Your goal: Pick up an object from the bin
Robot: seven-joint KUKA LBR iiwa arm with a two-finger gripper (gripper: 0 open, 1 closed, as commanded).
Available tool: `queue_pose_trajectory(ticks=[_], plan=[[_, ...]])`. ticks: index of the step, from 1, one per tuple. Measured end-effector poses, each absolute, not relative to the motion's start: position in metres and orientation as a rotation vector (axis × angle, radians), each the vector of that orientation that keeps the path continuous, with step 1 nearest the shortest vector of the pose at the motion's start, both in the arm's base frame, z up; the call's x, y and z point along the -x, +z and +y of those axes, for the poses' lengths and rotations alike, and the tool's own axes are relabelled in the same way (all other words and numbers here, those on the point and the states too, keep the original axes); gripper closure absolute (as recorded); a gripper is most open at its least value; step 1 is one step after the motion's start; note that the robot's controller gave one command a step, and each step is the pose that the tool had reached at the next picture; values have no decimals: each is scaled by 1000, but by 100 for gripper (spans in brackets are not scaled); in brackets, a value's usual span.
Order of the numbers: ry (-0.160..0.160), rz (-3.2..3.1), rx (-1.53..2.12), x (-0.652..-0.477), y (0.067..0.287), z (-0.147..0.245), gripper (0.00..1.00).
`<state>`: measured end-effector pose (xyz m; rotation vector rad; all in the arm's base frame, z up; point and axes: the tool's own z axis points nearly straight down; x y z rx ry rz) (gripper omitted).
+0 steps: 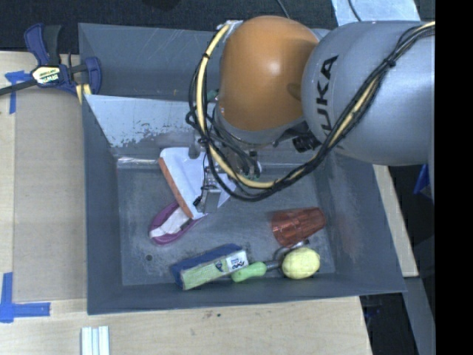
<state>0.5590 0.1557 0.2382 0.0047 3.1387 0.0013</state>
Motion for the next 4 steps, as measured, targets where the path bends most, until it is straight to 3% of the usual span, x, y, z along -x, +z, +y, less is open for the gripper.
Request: queue_pose_trajectory(ticks=[1,2,3,4], plan=[[1,3139,-5,-559,238,156,0],[2,3131,-232,-551,191,169,0],[4,3119,-298,-571,176,169,0],[5,3114,-334,-568,172,171,0]])
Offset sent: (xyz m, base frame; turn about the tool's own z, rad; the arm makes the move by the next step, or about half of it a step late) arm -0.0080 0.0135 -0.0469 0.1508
